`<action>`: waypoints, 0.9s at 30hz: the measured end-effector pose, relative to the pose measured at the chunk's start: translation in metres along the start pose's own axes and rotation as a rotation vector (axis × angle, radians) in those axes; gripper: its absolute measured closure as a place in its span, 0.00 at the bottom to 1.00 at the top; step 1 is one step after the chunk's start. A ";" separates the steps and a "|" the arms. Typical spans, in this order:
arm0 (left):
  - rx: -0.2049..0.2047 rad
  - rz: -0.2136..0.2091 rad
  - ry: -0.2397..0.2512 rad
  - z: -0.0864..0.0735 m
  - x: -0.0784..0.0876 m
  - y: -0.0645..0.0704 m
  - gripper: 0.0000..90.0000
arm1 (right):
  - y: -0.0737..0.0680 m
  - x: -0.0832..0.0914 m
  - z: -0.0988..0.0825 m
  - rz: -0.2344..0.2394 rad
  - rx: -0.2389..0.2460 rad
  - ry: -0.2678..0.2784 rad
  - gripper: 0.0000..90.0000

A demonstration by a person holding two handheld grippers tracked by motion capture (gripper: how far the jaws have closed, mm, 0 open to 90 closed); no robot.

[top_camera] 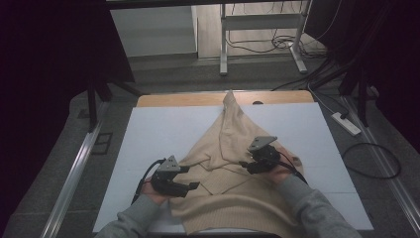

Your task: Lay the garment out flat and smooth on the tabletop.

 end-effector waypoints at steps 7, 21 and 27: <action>0.005 0.001 0.000 0.000 -0.002 -0.001 0.32 | 0.007 -0.016 0.001 -0.045 0.064 -0.074 0.42; 0.002 -0.001 -0.005 -0.001 -0.004 -0.002 0.32 | 0.029 0.012 0.004 -0.078 -0.066 0.060 0.91; 0.008 0.002 -0.005 -0.001 -0.004 -0.005 0.32 | 0.067 0.046 -0.008 -0.146 -0.257 0.181 0.91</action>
Point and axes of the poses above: each handheld gripper's, and its own axes: x roughly backward along the jaws, z roughly out of its top, y roughly to its right, the point moved 4 cm from there along -x, roughly forward along the jaws, and after that the axes turned 10 degrees about z, right-handed, at the moved point
